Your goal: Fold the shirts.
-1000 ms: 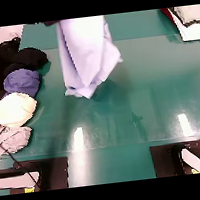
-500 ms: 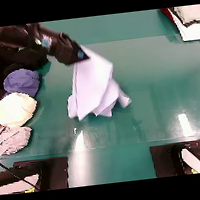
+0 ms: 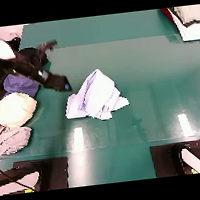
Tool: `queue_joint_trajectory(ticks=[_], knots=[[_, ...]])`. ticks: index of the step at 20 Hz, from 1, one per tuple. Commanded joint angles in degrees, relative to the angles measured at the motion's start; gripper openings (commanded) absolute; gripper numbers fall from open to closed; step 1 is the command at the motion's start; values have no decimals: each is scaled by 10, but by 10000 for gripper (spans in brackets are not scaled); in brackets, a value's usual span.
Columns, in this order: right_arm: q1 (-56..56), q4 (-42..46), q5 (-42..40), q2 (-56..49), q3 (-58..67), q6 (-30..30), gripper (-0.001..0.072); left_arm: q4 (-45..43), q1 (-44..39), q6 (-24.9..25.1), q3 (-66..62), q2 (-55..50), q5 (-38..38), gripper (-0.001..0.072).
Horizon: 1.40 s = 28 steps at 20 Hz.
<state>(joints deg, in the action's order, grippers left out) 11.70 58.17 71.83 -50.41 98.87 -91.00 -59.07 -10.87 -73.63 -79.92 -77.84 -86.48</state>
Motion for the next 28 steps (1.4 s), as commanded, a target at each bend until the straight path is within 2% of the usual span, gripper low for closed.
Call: queue_joint_trajectory(ticks=[1,6,16,17,18,19,20,22,23,24,28], knots=[[-1,-2,48,-22,0,0,17,-80,7,5,127,10,21,663],[-32,-1,64,-42,0,0,17,-69,42,6,233,10,110,663],[-114,4,36,-57,0,0,17,29,56,20,299,9,245,661],[-113,4,35,-57,0,0,17,49,56,20,299,9,255,644],[-113,4,36,-57,0,0,17,60,56,21,299,9,260,463],[-113,4,37,-57,0,0,16,65,56,21,299,9,265,316],[-113,4,37,-56,0,0,17,68,56,21,299,9,267,286],[-114,4,38,-56,0,0,17,68,55,21,299,9,268,284],[-114,4,39,-56,-1,0,17,68,54,21,299,9,267,169],[-114,4,40,-57,-1,0,17,69,54,22,299,9,265,22],[-114,4,116,-78,-3,0,17,53,54,19,279,10,247,23]])
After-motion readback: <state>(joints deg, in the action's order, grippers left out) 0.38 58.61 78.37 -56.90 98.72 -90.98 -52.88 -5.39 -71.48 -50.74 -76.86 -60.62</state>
